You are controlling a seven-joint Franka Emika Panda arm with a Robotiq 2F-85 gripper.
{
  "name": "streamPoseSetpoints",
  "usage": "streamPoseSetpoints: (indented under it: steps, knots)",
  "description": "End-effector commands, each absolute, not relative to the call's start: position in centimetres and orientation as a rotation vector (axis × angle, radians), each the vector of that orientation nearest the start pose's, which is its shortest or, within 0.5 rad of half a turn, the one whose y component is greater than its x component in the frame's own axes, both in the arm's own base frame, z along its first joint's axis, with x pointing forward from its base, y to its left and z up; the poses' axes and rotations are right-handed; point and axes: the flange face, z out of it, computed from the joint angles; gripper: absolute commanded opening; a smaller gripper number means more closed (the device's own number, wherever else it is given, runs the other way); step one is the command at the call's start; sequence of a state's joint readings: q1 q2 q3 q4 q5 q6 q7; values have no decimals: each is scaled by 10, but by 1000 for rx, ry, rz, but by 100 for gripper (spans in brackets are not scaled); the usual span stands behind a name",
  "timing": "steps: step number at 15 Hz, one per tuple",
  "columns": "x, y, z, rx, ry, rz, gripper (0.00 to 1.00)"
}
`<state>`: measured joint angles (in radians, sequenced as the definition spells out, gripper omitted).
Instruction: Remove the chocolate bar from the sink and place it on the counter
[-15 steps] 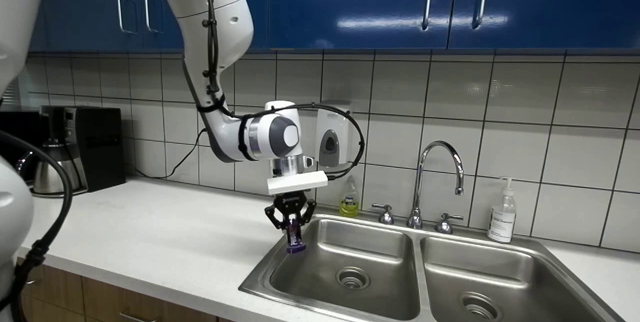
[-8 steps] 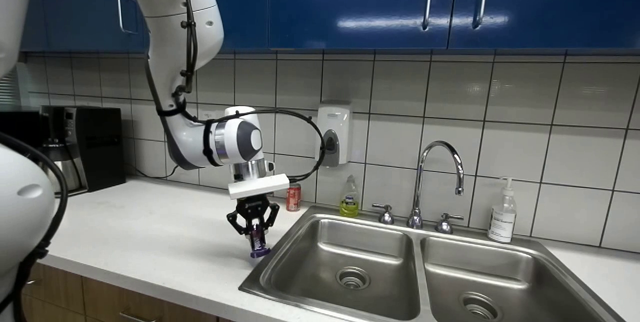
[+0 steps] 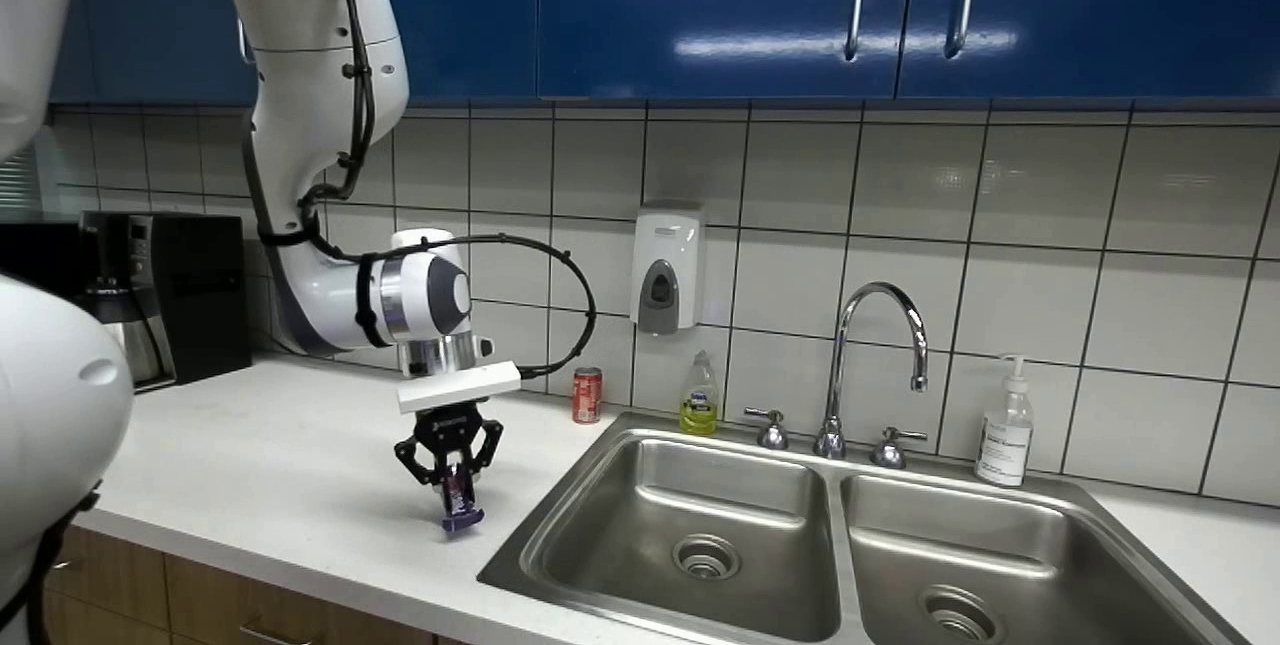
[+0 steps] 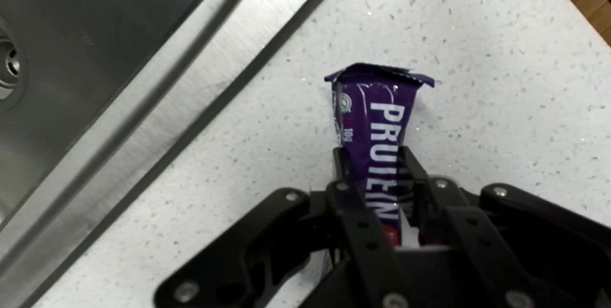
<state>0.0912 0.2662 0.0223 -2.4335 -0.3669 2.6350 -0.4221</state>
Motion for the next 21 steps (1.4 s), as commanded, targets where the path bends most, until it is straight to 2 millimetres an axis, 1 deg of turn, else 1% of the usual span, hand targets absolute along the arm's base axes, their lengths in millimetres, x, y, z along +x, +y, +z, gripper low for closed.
streamPoseSetpoints:
  steps: [1,4,6,7,8,9,11,14,15,21]
  knots:
    - [475,82,180,-3001,-1382,140,6]
    - [473,89,171,-3000,-1384,160,6]
    - [474,90,171,-3005,-1383,158,6]
    - [474,90,172,-3006,-1380,160,42]
    - [474,90,172,-3008,-1376,159,52]
    - [473,89,171,-3011,-1372,161,58]
    - [472,89,170,-3014,-1363,165,74]
    - [468,88,173,-3024,-1332,153,96]
    - [467,87,176,-3028,-1323,144,100]
    - [458,83,193,-3059,-1250,79,100]
